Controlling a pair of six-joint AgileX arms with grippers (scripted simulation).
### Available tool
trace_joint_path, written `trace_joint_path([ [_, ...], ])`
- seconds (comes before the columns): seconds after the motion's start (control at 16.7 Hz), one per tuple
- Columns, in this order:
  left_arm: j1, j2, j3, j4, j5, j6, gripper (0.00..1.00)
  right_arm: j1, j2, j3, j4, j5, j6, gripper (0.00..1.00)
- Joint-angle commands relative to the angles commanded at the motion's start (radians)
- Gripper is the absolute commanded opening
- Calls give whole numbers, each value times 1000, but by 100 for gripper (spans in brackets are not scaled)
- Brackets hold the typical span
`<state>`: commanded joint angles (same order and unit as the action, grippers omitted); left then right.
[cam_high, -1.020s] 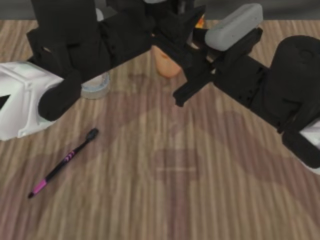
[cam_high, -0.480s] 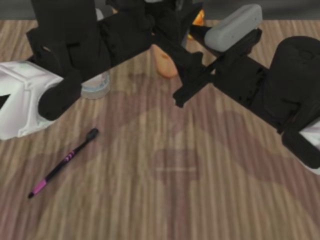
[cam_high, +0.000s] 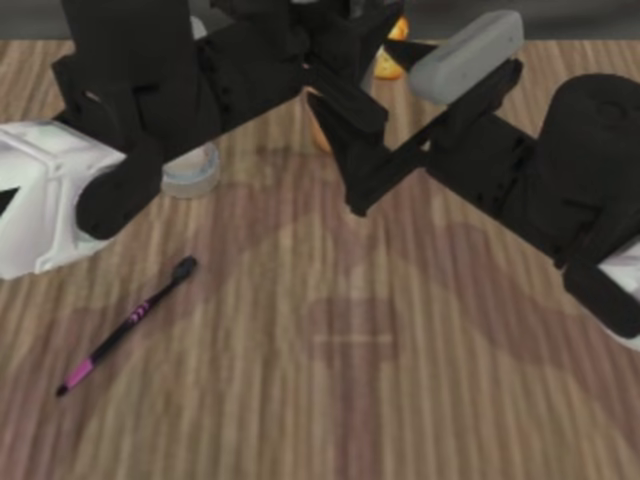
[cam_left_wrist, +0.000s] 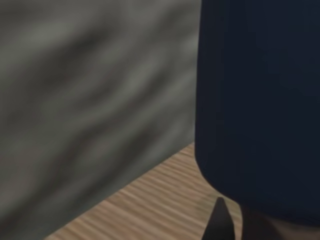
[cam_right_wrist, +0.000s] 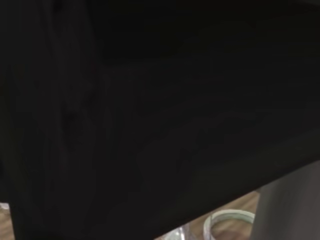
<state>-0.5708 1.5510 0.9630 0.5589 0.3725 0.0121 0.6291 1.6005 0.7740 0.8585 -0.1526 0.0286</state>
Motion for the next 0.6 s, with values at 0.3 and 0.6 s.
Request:
trace_joint_path([
  [0.3, 9, -11, -1, -2, 8, 1, 0, -5, -12, -21, -3, -3, -2, 100],
  [0.6, 116, -68, -54, -10, 95, 8, 0, -30, -208, -190, -23, -31, -1, 100],
])
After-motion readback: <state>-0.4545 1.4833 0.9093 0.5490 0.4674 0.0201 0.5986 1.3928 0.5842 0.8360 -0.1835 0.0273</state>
